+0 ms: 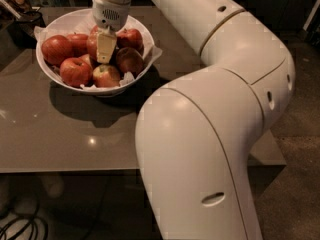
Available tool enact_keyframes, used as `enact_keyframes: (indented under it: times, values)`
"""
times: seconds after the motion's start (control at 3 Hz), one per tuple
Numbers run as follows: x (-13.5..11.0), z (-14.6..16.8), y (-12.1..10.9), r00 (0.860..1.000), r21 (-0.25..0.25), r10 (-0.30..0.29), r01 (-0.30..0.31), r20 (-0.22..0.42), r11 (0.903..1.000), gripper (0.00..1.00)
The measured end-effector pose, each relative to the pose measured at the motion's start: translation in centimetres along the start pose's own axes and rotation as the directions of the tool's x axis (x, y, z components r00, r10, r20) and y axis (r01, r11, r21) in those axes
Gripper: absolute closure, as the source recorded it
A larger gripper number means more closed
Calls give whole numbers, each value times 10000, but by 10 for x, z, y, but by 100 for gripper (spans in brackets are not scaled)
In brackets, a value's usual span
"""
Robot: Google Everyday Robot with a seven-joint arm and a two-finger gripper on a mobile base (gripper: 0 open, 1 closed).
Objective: Pick apple from white bowl
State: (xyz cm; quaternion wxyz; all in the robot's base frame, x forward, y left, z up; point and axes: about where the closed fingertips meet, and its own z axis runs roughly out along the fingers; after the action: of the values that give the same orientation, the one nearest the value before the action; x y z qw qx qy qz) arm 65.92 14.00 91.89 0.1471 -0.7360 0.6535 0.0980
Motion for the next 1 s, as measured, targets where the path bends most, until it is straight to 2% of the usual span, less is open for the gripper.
enact_keyframes:
  times: [0.67, 1.0]
  values:
    - [-9, -20, -3, 9999, 244, 138, -136, -79, 9996, 100]
    - [-10, -19, -5, 9997, 175, 223, -224, 34, 9996, 100]
